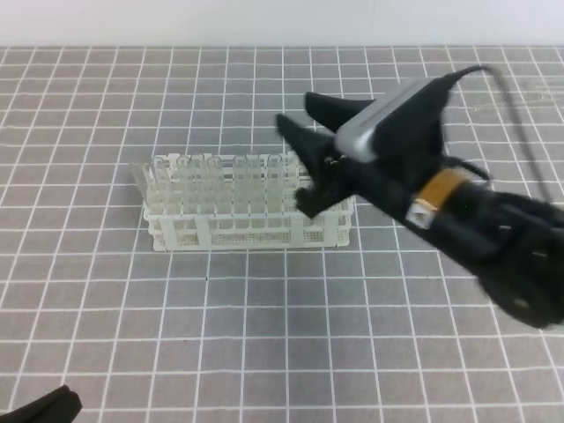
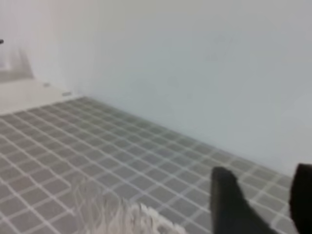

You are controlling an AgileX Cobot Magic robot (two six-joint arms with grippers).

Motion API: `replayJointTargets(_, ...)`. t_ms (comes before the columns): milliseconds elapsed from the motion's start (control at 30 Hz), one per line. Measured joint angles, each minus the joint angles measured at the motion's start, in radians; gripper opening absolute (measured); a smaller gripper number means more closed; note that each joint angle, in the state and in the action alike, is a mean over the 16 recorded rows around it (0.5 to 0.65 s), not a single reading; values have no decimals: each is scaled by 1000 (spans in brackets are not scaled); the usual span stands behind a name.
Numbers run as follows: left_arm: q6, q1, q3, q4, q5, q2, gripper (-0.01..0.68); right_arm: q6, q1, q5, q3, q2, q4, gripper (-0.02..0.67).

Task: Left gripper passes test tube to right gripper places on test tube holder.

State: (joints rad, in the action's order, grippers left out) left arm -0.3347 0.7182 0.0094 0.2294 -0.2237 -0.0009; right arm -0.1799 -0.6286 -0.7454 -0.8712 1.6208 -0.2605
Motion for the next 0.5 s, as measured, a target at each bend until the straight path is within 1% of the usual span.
replayJointTargets(200,0,0,0,0,-1,0,-1,-6,0,182,140,-291,-3,120)
replayJointTargets(300,0,0,0,0,-1,0,-1,-18,0,278,217,-450,-2,55)
replayJointTargets(400,0,0,2,0,1,1,-1,-57,0,375,294,-605,0,11)
replayJointTargets(500,0,-1,3,0,3,2,-1,-110,0,465,371,-747,2,-6)
